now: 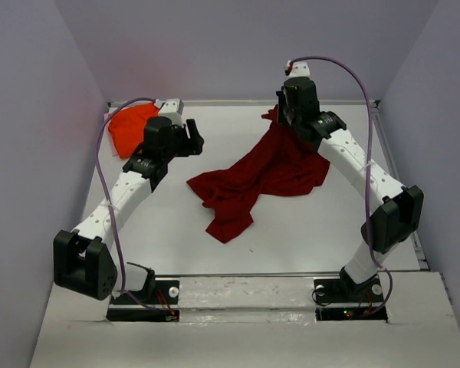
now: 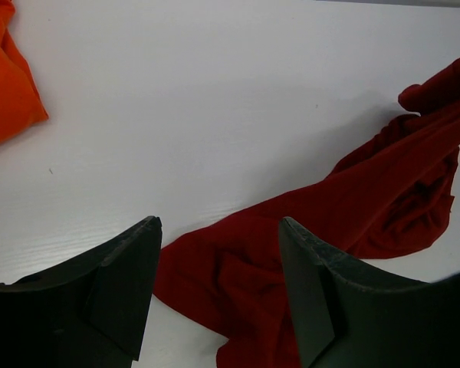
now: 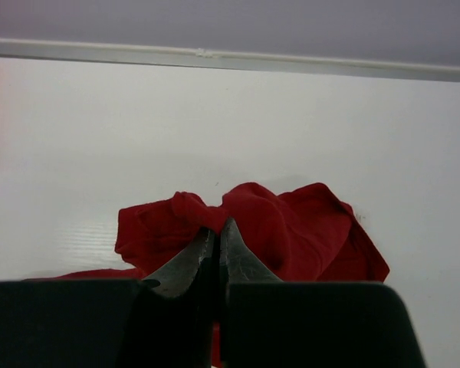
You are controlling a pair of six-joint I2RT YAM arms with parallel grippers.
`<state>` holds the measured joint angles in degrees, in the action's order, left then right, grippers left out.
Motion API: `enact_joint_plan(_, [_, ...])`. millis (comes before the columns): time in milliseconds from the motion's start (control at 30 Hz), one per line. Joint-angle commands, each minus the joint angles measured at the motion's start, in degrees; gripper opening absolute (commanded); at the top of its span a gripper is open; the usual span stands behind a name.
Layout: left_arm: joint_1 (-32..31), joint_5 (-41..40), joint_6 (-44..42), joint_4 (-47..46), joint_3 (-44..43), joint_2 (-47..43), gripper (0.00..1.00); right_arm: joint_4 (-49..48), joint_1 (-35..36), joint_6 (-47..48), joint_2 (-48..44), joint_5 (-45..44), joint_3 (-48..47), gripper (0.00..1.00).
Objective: Fold and stack the t-shirts
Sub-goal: Flatten out the tshirt
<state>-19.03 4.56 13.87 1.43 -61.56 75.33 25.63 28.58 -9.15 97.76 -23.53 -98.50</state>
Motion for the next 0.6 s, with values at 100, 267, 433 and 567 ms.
enact_joint_plan(100, [-2.41, -1.56, 4.67, 0.22, -1.63, 7.0, 0.71, -1.02, -0.01, 2.64, -5.38, -5.12, -0.38, 0.0])
enact_joint_plan(267, [-5.15, 2.63, 13.01, 2.65, -1.04, 13.61, 0.69, -0.76, -0.01, 3.78, -5.82, -6.7, -1.34, 0.0])
enact_joint_plan(433, [-4.62, 2.92, 21.1, -6.87, 10.83, 13.27, 0.67, -0.76, -0.01, 3.7, -6.35, -6.53, -1.0, 0.0])
enact_joint_plan(567, [-4.35, -1.28, 21.47, -7.16, 12.6, 10.98, 0.67, -0.84, -0.01, 3.7, -6.17, -6.27, 0.14, 0.0])
